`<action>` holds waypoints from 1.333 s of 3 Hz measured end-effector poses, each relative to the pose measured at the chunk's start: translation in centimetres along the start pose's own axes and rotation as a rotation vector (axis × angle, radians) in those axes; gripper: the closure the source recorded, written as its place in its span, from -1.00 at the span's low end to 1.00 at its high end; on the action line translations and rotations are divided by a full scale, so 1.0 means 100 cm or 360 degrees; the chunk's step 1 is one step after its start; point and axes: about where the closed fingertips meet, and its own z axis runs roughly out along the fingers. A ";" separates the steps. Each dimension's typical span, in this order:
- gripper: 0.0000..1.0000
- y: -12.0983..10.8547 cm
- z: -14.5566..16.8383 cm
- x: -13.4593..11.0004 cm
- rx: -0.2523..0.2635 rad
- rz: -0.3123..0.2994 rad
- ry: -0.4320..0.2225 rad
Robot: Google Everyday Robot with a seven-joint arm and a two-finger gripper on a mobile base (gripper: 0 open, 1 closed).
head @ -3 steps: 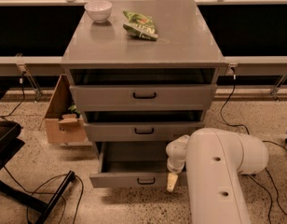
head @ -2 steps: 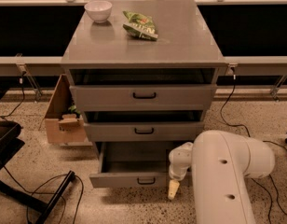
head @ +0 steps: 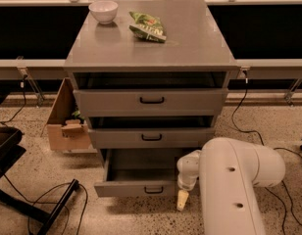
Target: Open bottom drawer
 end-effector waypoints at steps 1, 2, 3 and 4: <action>-0.68 0.035 0.014 0.005 -0.0161 0.0060 0.0056; -0.21 0.066 0.010 0.003 -0.0281 0.0106 0.0094; 0.25 0.067 0.003 0.003 -0.0282 0.0107 0.0097; 0.72 0.064 0.002 0.003 -0.0282 0.0106 0.0097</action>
Offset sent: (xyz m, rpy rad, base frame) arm -0.1614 0.0413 0.0079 -0.0231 0.4068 -0.0892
